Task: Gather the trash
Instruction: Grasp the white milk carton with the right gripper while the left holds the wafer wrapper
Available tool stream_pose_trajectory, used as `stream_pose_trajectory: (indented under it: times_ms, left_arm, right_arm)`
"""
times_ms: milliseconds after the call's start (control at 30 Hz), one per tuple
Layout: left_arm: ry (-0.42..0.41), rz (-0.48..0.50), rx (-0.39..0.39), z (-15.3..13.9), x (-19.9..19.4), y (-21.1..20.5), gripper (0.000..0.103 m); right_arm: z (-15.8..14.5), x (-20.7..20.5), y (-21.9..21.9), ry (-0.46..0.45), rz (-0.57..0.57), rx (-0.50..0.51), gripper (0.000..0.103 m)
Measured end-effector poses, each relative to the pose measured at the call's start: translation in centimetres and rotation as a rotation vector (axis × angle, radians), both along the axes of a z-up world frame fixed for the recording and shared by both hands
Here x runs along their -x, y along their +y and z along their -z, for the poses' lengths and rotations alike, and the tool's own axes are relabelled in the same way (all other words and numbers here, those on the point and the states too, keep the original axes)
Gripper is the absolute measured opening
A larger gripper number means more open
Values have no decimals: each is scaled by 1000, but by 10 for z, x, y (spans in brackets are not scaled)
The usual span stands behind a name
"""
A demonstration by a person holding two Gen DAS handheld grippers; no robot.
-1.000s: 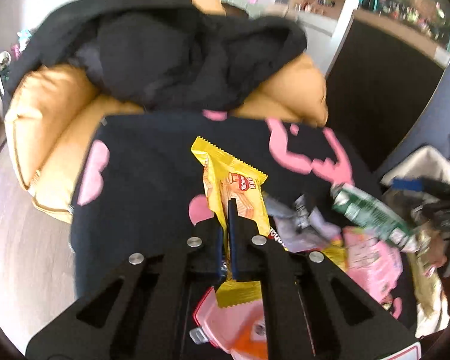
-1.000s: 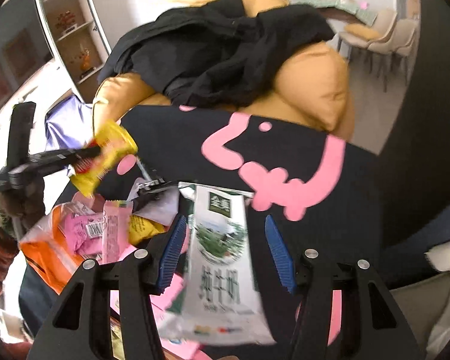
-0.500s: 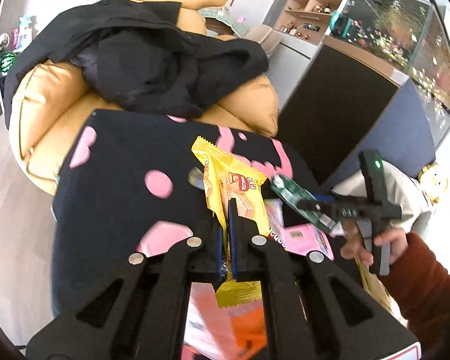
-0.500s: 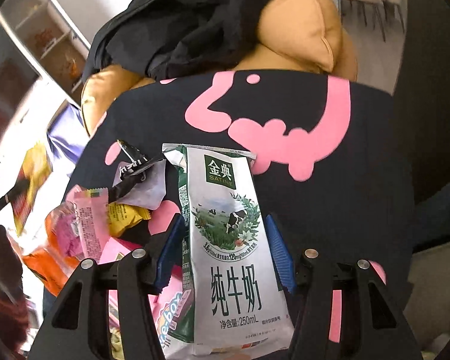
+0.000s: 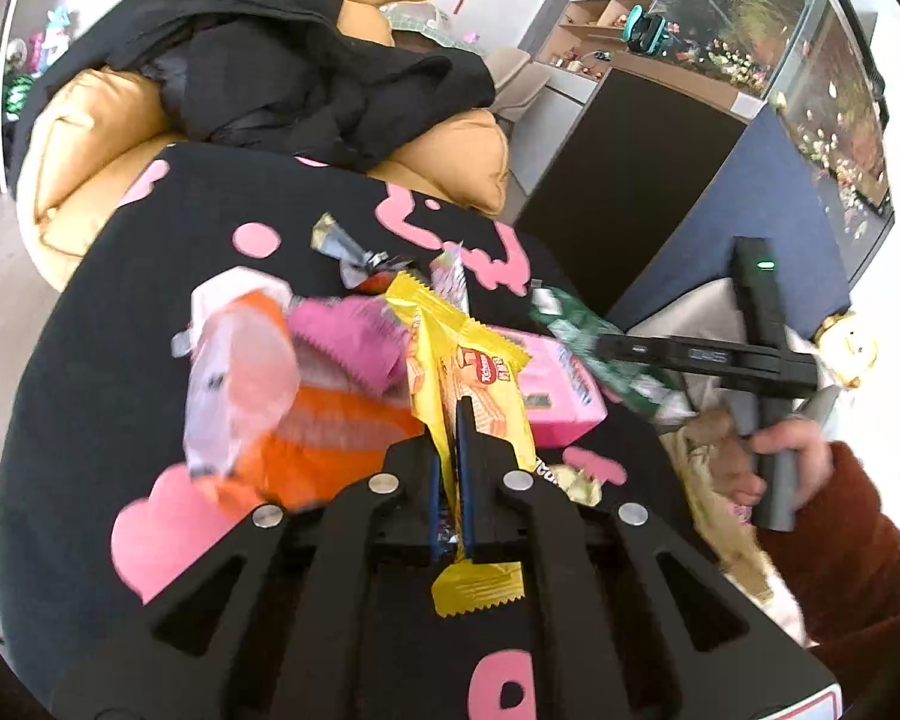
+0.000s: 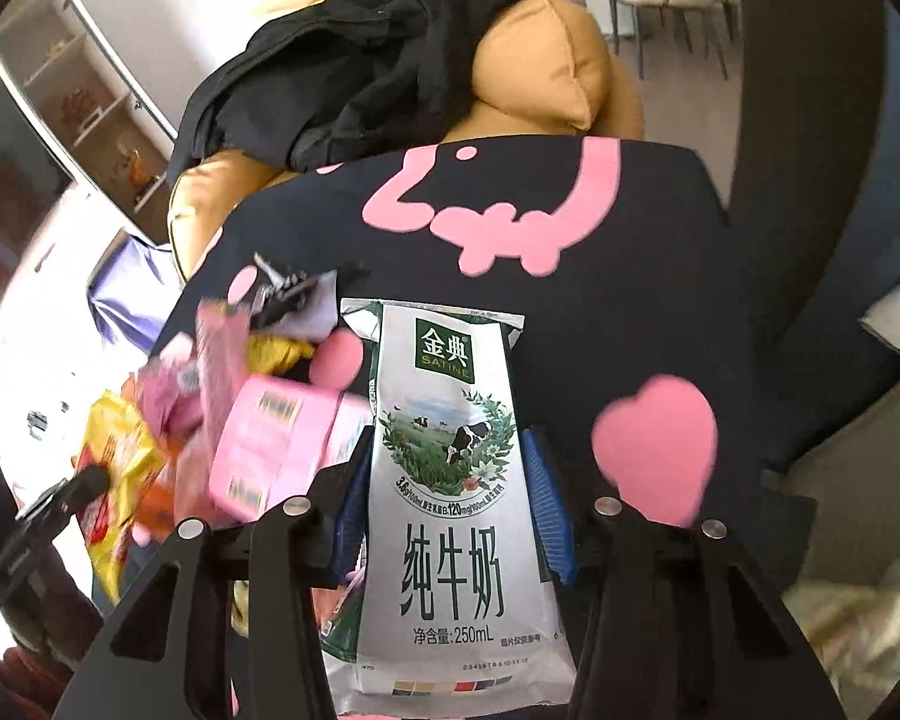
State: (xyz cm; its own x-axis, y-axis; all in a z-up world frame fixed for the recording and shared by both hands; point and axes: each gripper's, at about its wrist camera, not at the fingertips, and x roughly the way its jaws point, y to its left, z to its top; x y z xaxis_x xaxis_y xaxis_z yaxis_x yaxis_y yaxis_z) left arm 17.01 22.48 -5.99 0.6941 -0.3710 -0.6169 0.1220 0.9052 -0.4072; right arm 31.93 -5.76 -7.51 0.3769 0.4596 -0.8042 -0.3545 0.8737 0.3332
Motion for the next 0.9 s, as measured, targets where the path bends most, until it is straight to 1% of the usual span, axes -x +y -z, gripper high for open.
stream_pose_trajectory:
  times_ms: [67,100,167,200,300,367,533,633,700,800,900]
  left_arm:
    - [-1,-18,-11,5,11,-2,3]
    - [0,-23,-9,6,15,-3,3]
    - [-1,-36,-9,10,24,-6,3]
    - [0,-41,-11,12,27,-7,3]
    - [7,-33,-9,14,34,-11,3]
    - [-8,-29,-21,9,39,-13,3]
    - [-33,-24,-22,-1,43,-19,3]
    - [-46,-15,-30,-7,46,-25,3]
    - [-49,-13,-34,-8,48,-28,3]
    - [-45,-14,-46,-9,51,-31,3]
    - [-35,-15,-54,-7,55,-33,3]
  right_arm:
    - [-8,23,-4,-45,29,47,45]
    - [-13,38,-4,-96,48,103,45]
    - [-16,61,-1,-172,64,183,45]
    - [-16,73,0,-193,62,205,45]
    - [-11,98,0,-212,51,214,45]
    - [-14,111,-3,-236,59,219,45]
    - [-27,137,-14,-287,79,184,45]
    - [-30,151,-13,-315,72,197,45]
    - [-26,159,-11,-316,68,213,45]
    - [-10,169,-8,-284,55,237,45]
    - [10,177,-10,-232,45,219,45]
